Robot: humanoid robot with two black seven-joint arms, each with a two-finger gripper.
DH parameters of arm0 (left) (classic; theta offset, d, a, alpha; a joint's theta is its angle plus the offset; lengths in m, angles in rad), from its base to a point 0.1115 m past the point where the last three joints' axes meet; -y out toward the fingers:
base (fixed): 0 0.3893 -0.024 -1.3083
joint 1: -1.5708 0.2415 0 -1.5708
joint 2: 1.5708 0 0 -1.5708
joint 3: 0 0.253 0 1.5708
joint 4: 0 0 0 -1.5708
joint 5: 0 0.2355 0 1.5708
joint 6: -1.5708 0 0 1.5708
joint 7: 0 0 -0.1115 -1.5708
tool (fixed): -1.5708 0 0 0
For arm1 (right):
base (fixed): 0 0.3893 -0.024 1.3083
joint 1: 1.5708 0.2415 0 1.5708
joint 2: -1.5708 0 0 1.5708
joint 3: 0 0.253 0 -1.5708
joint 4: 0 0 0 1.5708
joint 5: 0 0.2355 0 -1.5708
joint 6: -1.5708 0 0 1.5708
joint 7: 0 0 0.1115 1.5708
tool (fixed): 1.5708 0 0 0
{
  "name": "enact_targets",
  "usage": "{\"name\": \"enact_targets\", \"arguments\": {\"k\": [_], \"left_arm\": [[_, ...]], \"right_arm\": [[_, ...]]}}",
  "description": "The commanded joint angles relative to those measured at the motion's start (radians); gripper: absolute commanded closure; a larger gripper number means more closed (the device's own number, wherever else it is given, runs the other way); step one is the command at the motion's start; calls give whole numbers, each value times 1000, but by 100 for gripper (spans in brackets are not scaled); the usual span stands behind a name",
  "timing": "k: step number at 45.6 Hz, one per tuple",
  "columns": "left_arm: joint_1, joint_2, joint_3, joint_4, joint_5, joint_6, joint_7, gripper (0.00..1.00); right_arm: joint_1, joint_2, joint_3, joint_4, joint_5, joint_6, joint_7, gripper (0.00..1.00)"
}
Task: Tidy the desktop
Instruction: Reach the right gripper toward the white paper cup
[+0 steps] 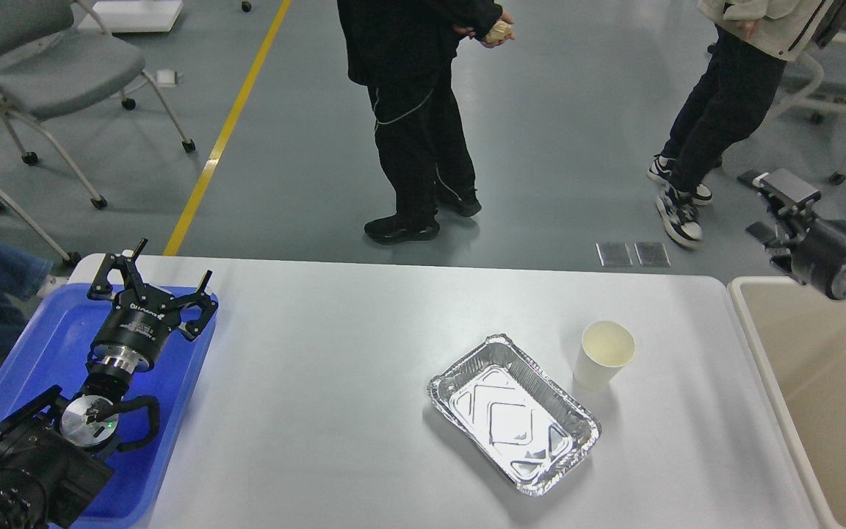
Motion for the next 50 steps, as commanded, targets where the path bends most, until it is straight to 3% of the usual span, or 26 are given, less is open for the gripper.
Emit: {"name": "enact_targets", "arguments": {"k": [1,12,22,37,50], "left_arm": [[0,-1,0,1,0,0,0,0],[0,-1,0,-1,0,0,0,0],[0,-1,0,-1,0,0,0,0],[0,-1,0,-1,0,0,0,0],[0,-1,0,-1,0,0,0,0]], "right_arm": [[184,12,-353,20,-191,6,-3,0],[311,58,-568,55,-381,11,-2,0],[376,113,-632,106,-472,11,-2,0],[348,280,-744,82,-481,0,-2,0],[246,319,-750,-26,-480,-8,-2,0]]}}
